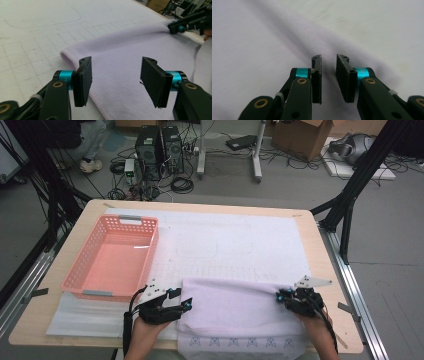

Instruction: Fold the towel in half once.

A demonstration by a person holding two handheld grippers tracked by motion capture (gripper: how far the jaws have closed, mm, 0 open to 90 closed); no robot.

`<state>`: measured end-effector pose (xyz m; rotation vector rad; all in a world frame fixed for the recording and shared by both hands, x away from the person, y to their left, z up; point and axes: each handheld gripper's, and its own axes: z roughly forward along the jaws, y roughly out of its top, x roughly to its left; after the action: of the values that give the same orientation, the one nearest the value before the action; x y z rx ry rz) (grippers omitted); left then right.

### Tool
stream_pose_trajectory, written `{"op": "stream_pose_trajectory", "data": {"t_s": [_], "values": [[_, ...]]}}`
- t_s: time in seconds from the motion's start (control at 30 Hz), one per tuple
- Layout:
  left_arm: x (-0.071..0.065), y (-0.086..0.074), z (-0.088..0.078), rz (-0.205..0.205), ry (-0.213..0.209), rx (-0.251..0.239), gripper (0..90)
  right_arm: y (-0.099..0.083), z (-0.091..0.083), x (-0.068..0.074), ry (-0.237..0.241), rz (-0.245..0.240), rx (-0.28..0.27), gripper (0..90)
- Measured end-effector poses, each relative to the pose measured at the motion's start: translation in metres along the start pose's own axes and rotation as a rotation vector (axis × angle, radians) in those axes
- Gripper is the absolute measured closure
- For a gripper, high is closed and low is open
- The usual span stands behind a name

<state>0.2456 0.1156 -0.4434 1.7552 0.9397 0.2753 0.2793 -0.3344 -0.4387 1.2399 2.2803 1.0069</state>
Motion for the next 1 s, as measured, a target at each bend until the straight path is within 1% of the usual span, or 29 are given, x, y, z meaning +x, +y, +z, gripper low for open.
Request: {"op": "stream_pose_trajectory", "data": {"t_s": [0.03,0.07,0.1,0.13,0.17,0.2,0.23,0.27,0.33,0.37,0.43,0.5,0.53,0.57,0.63,0.7,0.77,0.87,0.93,1.0], "values": [[0.001,0.0,0.0,-0.006,0.002,0.001,42.2,0.002,0.004,-0.006,-0.063,0.001,0.025,68.4],[0.004,-0.001,0.001,-0.014,0.009,0.007,42.0,0.002,0.006,-0.012,-0.063,0.02,0.019,67.8],[0.005,-0.001,0.001,-0.018,0.014,0.012,41.8,0.003,0.006,-0.018,-0.084,0.063,0.008,67.5],[0.006,-0.002,0.001,-0.027,0.02,0.012,41.4,0.003,0.005,-0.02,-0.106,0.075,0.002,68.3],[0.007,-0.003,0.001,-0.032,0.023,0.018,41.0,0.001,0.001,-0.021,-0.13,0.086,-0.019,68.4],[0.008,-0.003,0.001,-0.038,0.027,0.025,40.6,0.0,-0.002,-0.022,-0.129,0.1,-0.038,65.7],[0.01,-0.004,0.002,-0.041,0.036,0.033,40.6,-0.003,-0.007,-0.023,-0.116,0.123,-0.058,63.3],[0.011,-0.004,0.003,-0.045,0.043,0.037,40.3,-0.007,-0.014,-0.023,-0.119,0.145,-0.078,61.0],[0.013,-0.002,0.008,-0.065,0.055,0.066,40.0,-0.015,-0.025,-0.023,-0.095,0.169,-0.101,57.0],[0.014,-0.001,0.011,-0.073,0.061,0.084,39.5,-0.018,-0.028,-0.023,-0.092,0.177,-0.101,54.8],[0.015,0.002,0.019,-0.083,0.078,0.129,39.1,-0.024,-0.034,-0.022,-0.053,0.188,-0.086,50.4],[0.015,0.003,0.024,-0.089,0.08,0.154,38.9,-0.028,-0.037,-0.018,-0.039,0.181,-0.057,46.9],[0.013,0.004,0.026,-0.086,0.087,0.156,38.6,-0.029,-0.037,-0.016,-0.022,0.176,-0.047,46.3],[0.012,0.005,0.028,-0.08,0.088,0.16,38.8,-0.03,-0.037,-0.013,-0.008,0.168,-0.043,45.7],[0.007,0.005,0.032,-0.05,0.101,0.169,38.7,-0.03,-0.035,-0.008,-0.005,0.137,-0.027,45.1],[0.001,0.006,0.035,0.006,0.106,0.188,39.2,-0.03,-0.031,-0.005,-0.001,0.128,-0.006,44.0],[-0.001,0.006,0.037,0.035,0.109,0.197,39.2,-0.03,-0.027,-0.002,-0.002,0.115,0.009,42.4],[-0.003,0.006,0.038,0.046,0.112,0.199,39.6,-0.03,-0.025,0.002,-0.016,0.086,0.018,42.3],[-0.006,0.005,0.039,0.071,0.124,0.206,39.6,-0.03,-0.025,0.002,-0.019,0.072,0.022,43.6],[-0.01,0.005,0.04,0.106,0.154,0.215,41.5,-0.03,-0.025,0.001,-0.02,0.073,0.021,46.0]]}}
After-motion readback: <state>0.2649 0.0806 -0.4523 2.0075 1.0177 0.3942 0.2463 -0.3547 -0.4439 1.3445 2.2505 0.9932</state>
